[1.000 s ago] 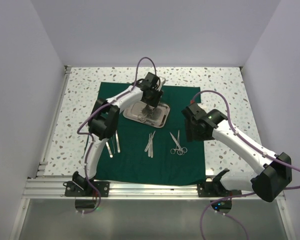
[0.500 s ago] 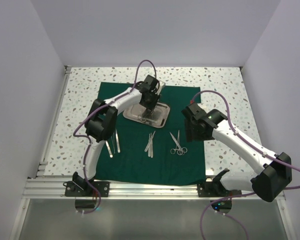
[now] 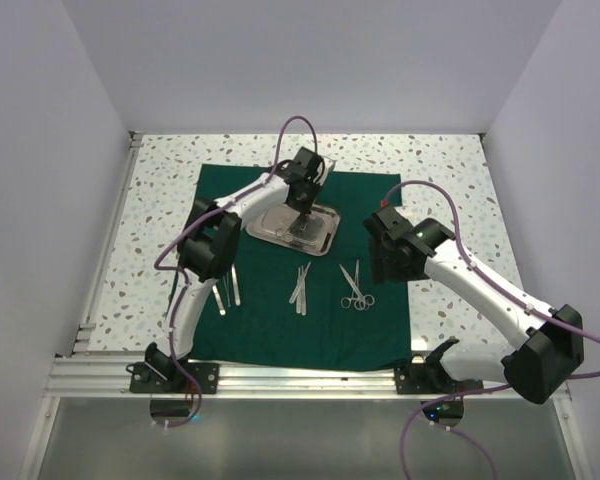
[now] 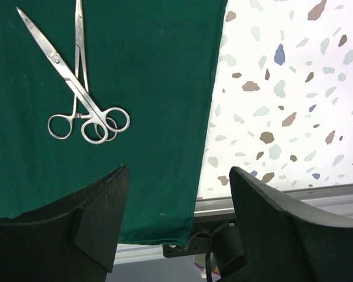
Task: Open and lay out the surgical kit
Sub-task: Pick up the medical item from the container, then place the medical item in the surgical kit.
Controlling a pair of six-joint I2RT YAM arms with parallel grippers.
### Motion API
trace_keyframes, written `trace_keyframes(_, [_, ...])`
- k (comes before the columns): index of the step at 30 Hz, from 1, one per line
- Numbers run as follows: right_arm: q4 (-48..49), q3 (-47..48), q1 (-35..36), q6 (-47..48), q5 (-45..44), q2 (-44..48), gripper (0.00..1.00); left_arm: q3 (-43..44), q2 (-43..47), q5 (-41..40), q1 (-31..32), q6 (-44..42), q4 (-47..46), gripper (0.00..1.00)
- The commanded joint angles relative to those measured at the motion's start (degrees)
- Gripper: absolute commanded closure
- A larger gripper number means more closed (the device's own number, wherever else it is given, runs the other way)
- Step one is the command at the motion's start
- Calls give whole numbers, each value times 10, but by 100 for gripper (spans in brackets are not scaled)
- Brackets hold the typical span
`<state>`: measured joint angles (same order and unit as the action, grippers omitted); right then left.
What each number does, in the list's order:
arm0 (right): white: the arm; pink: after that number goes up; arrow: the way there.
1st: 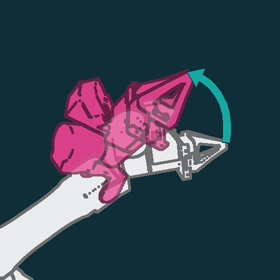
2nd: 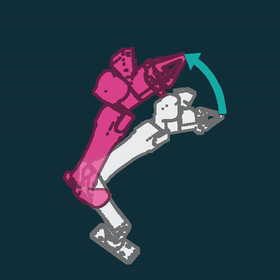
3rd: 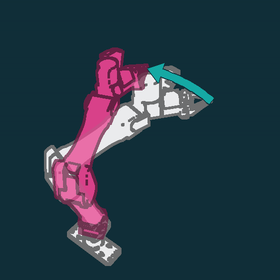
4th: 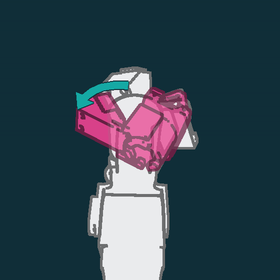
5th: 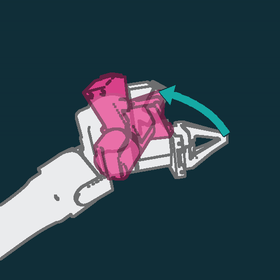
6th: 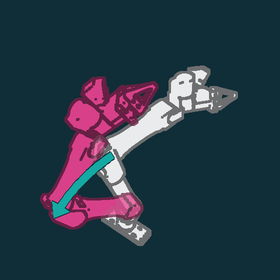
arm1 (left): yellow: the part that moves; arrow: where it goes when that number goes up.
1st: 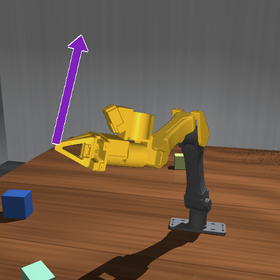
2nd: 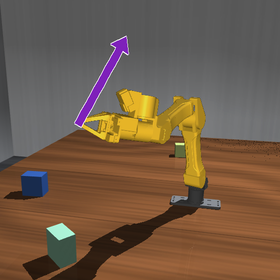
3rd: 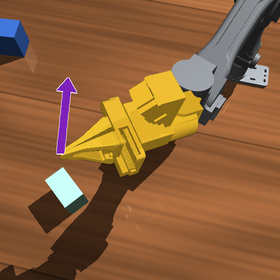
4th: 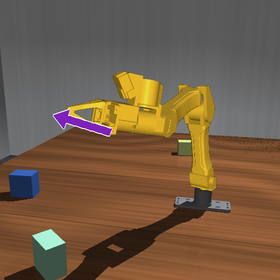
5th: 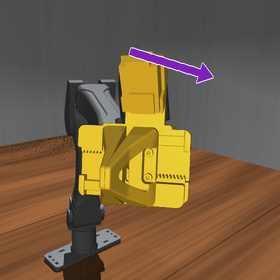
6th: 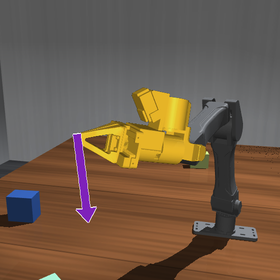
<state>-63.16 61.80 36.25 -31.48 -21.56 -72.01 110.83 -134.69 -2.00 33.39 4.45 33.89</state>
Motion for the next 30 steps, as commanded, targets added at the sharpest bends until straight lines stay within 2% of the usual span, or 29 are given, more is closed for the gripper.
trace_keyframes(1, [4,10,-4,-1,-11,8,27,-10,-51,9,2,3,43,87])
trace_keyframes(4, [4,12,-4,0,-12,7,27,-16,-52,14,1,3,42,100])
trace_keyframes(13, [9,10,-4,-3,-1,12,27,-6,-4,-6,-6,6,50,100])
trace_keyframes(25, [24,9,-3,-6,19,21,27,119,63,-34,-32,35,116,100])
trace_keyframes(30, [28,6,-4,-9,28,23,28,104,96,-25,-39,59,115,100])
